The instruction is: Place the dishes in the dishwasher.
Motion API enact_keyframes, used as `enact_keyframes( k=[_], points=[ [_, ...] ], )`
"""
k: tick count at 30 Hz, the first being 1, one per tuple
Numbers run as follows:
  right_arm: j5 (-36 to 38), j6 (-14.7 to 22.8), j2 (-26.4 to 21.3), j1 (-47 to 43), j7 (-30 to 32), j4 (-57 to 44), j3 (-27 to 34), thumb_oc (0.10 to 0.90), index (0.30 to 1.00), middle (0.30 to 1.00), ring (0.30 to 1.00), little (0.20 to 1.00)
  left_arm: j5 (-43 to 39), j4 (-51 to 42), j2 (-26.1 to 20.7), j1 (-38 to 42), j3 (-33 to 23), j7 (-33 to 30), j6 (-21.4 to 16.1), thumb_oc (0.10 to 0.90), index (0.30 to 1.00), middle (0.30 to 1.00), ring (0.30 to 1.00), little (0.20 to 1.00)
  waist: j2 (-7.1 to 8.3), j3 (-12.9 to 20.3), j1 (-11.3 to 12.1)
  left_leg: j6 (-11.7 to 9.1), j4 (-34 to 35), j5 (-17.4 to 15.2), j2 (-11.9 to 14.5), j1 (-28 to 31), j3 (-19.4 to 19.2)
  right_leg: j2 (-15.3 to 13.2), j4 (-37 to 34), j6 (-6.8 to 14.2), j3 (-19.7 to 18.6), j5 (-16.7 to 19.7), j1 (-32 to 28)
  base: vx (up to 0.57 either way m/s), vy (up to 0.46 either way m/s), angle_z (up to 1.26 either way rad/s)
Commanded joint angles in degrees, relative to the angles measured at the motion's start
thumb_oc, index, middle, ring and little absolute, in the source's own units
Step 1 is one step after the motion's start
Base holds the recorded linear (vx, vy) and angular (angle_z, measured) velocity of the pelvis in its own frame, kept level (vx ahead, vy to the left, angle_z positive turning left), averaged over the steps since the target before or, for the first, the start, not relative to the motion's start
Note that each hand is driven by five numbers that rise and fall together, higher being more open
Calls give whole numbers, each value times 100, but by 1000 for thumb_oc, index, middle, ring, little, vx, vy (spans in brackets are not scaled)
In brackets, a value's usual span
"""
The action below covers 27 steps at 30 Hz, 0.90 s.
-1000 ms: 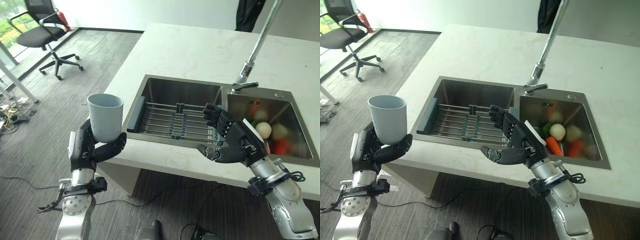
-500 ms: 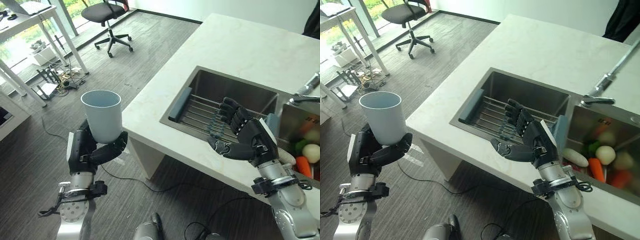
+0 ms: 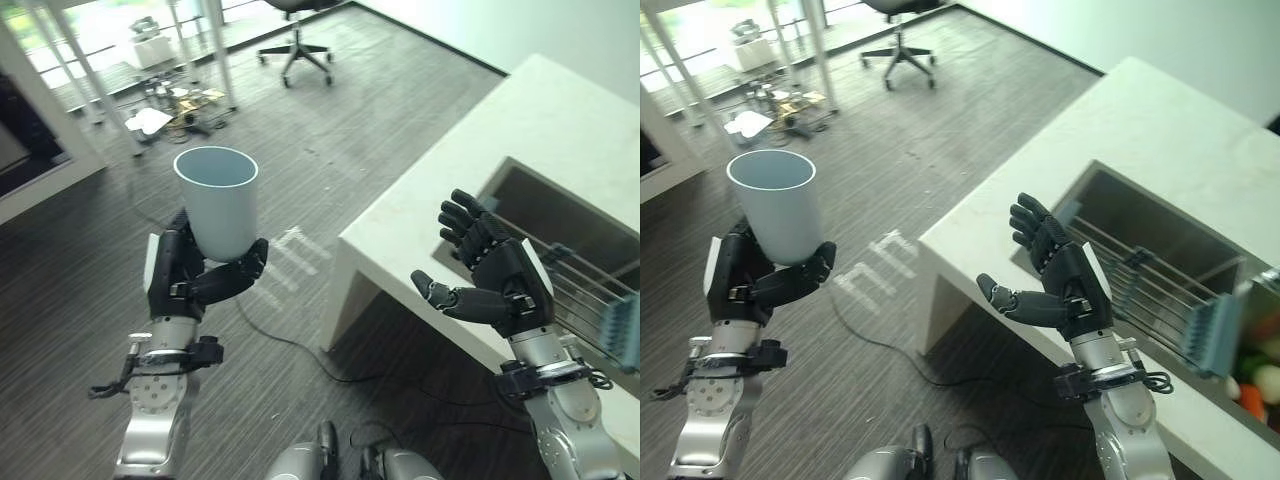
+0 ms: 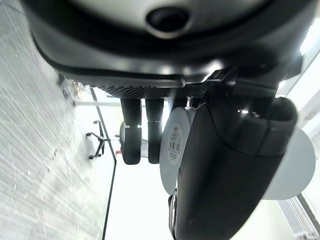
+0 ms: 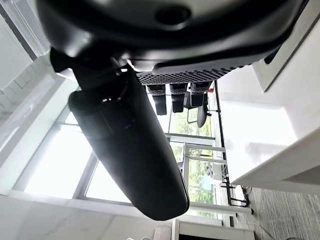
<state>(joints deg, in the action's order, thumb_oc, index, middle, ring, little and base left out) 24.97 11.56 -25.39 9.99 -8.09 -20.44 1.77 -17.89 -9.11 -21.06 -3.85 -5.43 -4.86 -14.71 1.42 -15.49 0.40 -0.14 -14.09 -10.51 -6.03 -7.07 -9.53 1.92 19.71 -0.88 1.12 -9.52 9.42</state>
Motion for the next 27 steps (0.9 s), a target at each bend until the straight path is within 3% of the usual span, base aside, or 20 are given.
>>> enact_keyframes(
  k=[1, 10, 12, 14, 15, 17, 18, 23, 27],
  points=[
    [386, 821, 54, -399, -3, -541, 511, 800, 900, 900, 900, 900, -280, -952, -341, 125, -3, 104, -870, 400, 300, 300, 300, 300, 38, 572, -238, 376, -310, -186, 175, 84, 994, -96, -252, 564, 13, 145, -434, 190, -332, 181],
    [464, 567, -8, -621, -178, -543, 229, 800, 900, 900, 900, 900, -272, -1130, -284, -191, -54, -425, -802, 400, 300, 300, 300, 300, 43, 712, 99, 136, -310, -64, 334, 93, 1011, -146, -252, 394, 541, -198, -601, 70, -207, 53],
    [421, 539, -31, -596, -157, -598, 242, 800, 900, 900, 900, 900, -346, -1174, -259, -257, -130, -431, -805, 400, 300, 300, 300, 300, 22, 692, 157, -30, -310, 79, 503, 25, 874, -217, -252, 385, 707, -226, -613, -14, -153, 30],
    [342, 582, -93, -516, 60, -616, 338, 800, 900, 900, 900, 900, -522, -1136, -267, -152, -118, -264, -808, 400, 300, 300, 300, 300, 15, 648, 83, -177, -310, 229, 870, -12, 142, -386, -252, 377, 1074, -248, -679, -66, -97, 76],
    [289, 631, -106, -511, 167, -576, 390, 800, 900, 900, 900, 900, -585, -1087, -265, -27, -73, -175, -800, 400, 300, 300, 300, 300, 55, 623, 13, -191, -310, 264, 1016, 62, -274, -517, -252, 359, 1269, -235, -712, -63, -36, 147],
    [264, 691, -133, -566, 229, -517, 428, 800, 900, 900, 900, 900, -546, -1066, -229, 135, 4, -215, -815, 400, 300, 300, 300, 300, 136, 534, -72, -99, -310, 130, 967, 308, -549, -719, -252, 361, 1455, -218, -799, -78, 39, 184],
    [235, 736, -140, -615, 243, -468, 447, 800, 900, 900, 900, 900, -529, -1098, -227, 159, 16, -275, -876, 400, 300, 300, 300, 300, 113, 527, -131, -23, -310, -17, 924, 419, -596, -757, -252, 399, 1537, -142, -757, -93, 87, 134],
    [149, 845, 25, -650, 262, -404, 401, 800, 900, 900, 900, 900, -526, -1098, -269, 143, 18, -358, -937, 400, 300, 300, 300, 300, -65, 617, -234, -71, -310, -225, 1049, 418, -584, -773, -252, 492, 1783, -96, -682, -56, 114, 49],
    [181, 839, 114, -634, 121, -399, 382, 800, 900, 900, 900, 900, -574, -1077, -330, 111, -60, -418, -1010, 400, 300, 300, 300, 300, -89, 703, -186, -51, -310, -307, 1011, 399, -534, -890, -252, 564, 1929, -105, -689, -23, 133, 17]
  ],
)
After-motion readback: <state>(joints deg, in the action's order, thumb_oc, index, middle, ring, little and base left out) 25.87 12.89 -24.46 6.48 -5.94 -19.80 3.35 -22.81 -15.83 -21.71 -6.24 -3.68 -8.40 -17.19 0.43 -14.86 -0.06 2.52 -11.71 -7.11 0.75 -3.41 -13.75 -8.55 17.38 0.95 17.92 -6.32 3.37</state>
